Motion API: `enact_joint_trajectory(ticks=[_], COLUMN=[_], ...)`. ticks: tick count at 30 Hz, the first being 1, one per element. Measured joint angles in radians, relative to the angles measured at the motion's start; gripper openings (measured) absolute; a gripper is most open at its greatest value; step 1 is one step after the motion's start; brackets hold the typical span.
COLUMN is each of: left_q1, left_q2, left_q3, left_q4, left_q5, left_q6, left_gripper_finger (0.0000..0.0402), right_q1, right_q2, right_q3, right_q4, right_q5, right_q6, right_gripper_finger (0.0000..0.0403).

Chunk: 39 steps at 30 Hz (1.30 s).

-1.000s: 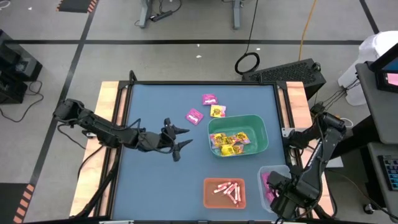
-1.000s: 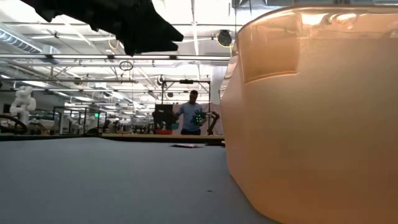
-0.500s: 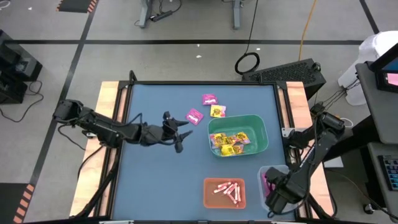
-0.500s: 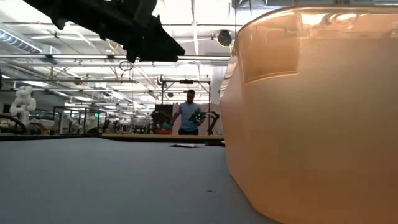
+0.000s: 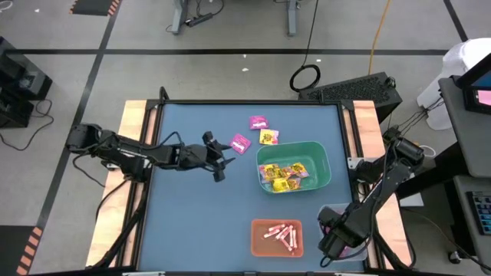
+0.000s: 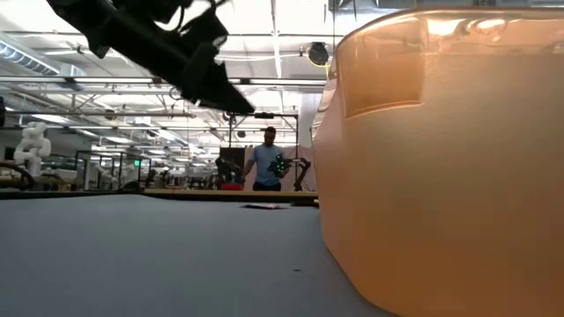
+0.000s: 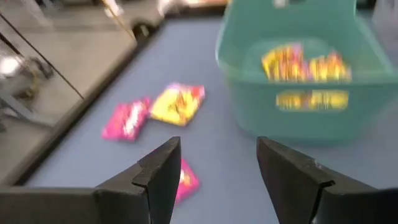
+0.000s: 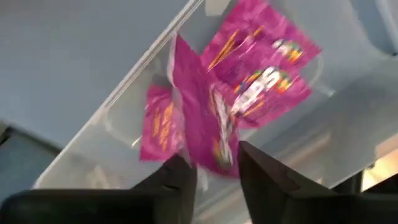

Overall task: Sort candy
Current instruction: Put the purple candy pack into the transparent bin

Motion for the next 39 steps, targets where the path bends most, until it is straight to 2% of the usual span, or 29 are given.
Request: enact_joint_trajectory(ticks=[4, 7, 14, 18, 22, 25, 28, 34, 39], left_q1=[0.013, 0.012, 0.013, 0.033, 0.055, 0.077, 0.117, 0.236, 0.293], left_q2=[0.0, 0.0, 0.0, 0.0, 0.011, 0.027, 0.05, 0.145, 0.207], left_q3=[0.0, 0.0, 0.0, 0.0, 0.0, 0.0, 0.0, 0.0, 0.0], left_q4=[-0.108, -0.122, -0.056, -0.042, -0.023, -0.039, -0.02, 0.044, 0.064], left_q5=[0.026, 0.027, 0.025, 0.022, 0.004, 0.003, 0.04, 0.219, 0.252], left_q6=[-0.002, 0.038, 0.114, 0.131, 0.162, 0.183, 0.227, 0.248, 0.296], left_gripper_finger=[0.0215, 0.0215, 0.0215, 0.0215, 0.0215, 0.0215, 0.0215, 0.0215, 0.0215], right_q1=[0.0, 0.0, -0.002, -0.003, -0.034, -0.08, -0.169, -0.372, -0.527], right_q2=[0.0, 0.0, 0.0, 0.0, -0.001, -0.028, -0.062, -0.109, -0.104], right_q3=[0.057, 0.126, 0.311, 0.411, 0.521, 0.562, 0.606, 0.619, 0.619], right_q4=[-0.003, -0.017, -0.179, -0.277, -0.392, -0.378, -0.391, -0.382, -0.342], right_q5=[-0.011, -0.015, 0.018, 0.148, 0.285, 0.42, 0.531, 0.675, 0.836], right_q6=[-0.01, -0.05, -0.107, -0.13, -0.24, -0.371, -0.483, -0.701, -0.875], right_gripper_finger=[0.0145, 0.0166, 0.0178, 0.0169, 0.0158, 0.015, 0.0141, 0.0135, 0.0134])
